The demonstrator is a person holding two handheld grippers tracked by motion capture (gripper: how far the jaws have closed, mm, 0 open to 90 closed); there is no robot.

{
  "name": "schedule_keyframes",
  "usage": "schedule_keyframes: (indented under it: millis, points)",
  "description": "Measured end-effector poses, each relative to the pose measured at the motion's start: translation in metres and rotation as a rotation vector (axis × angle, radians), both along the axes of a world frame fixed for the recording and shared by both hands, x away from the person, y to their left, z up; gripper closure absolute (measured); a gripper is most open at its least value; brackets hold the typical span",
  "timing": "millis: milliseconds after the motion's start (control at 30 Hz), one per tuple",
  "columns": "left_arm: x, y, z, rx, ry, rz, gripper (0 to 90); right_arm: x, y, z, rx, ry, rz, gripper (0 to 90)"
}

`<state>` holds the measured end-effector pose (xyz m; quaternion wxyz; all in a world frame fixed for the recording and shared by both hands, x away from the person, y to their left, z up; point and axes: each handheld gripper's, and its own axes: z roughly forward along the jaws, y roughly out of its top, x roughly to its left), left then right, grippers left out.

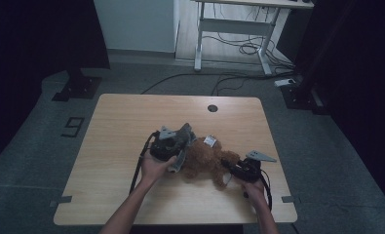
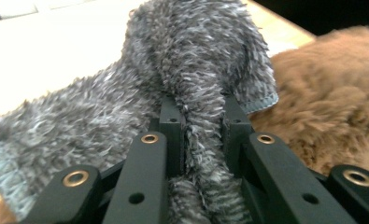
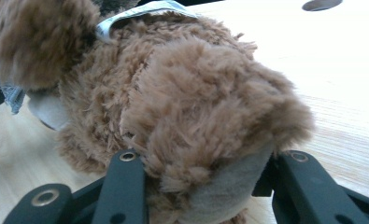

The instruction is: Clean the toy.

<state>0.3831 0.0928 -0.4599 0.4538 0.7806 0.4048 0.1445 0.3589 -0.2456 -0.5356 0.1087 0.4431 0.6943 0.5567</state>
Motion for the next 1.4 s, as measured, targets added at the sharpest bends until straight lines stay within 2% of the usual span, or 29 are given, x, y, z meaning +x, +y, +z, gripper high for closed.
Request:
schedule_keyframes:
  millis: [67, 200, 467, 533, 600, 700, 733, 833, 900, 967, 1067, 1133, 1233, 1300, 1367, 1400]
  points:
    - [-0.007, 0.010, 0.001, -0.008, -0.016, 0.014, 75.4, 0.000, 0.002, 0.000, -0.003, -0.002, 0.008, 59.9]
    - [-0.018, 0.033, 0.006, 0.021, -0.059, 0.076, 75.4, -0.001, 0.002, 0.000, -0.006, 0.001, 0.003, 59.8]
    - [-0.023, 0.069, -0.012, 0.005, -0.034, 0.141, 75.9, -0.001, 0.002, -0.001, 0.000, 0.002, 0.004, 59.7]
    - [-0.022, 0.078, -0.020, 0.010, -0.009, 0.168, 75.9, -0.001, 0.002, -0.001, 0.003, 0.003, 0.002, 59.6]
    - [-0.020, 0.084, -0.034, 0.024, 0.032, 0.190, 76.1, -0.001, 0.002, -0.002, 0.004, 0.006, -0.002, 59.7]
    - [-0.016, 0.087, -0.063, 0.013, 0.108, 0.178, 76.1, 0.000, 0.001, -0.003, 0.014, 0.013, -0.010, 59.7]
    - [-0.015, 0.087, -0.071, -0.004, 0.136, 0.170, 76.0, 0.000, 0.000, -0.003, 0.016, 0.016, -0.009, 59.7]
    - [-0.014, 0.089, -0.076, -0.015, 0.147, 0.164, 76.0, 0.000, 0.000, -0.003, 0.014, 0.013, -0.009, 59.7]
    - [-0.012, 0.095, -0.068, -0.022, 0.143, 0.175, 75.8, 0.000, 0.000, -0.004, 0.016, 0.012, -0.012, 59.7]
    - [-0.012, 0.103, -0.051, -0.047, 0.117, 0.183, 75.7, 0.001, -0.001, -0.004, 0.018, 0.011, -0.013, 59.6]
    - [-0.015, 0.108, -0.019, -0.096, 0.051, 0.174, 75.7, 0.001, -0.001, -0.004, 0.017, 0.008, -0.009, 59.6]
    - [-0.017, 0.103, 0.004, -0.119, 0.007, 0.149, 75.7, 0.001, -0.001, -0.003, 0.016, 0.008, -0.009, 59.6]
    - [-0.021, 0.082, 0.030, -0.117, -0.041, 0.087, 75.6, 0.001, -0.001, -0.003, 0.014, 0.008, -0.009, 59.6]
    - [-0.021, 0.060, 0.041, -0.099, -0.058, 0.036, 75.5, 0.001, -0.001, -0.003, 0.014, 0.008, -0.010, 59.5]
    - [-0.021, 0.034, 0.047, -0.062, -0.069, -0.012, 75.4, 0.001, -0.001, -0.003, 0.017, 0.009, -0.009, 59.5]
    - [-0.020, 0.020, 0.047, -0.024, -0.076, -0.032, 75.4, 0.001, -0.001, -0.003, 0.018, 0.010, -0.009, 59.4]
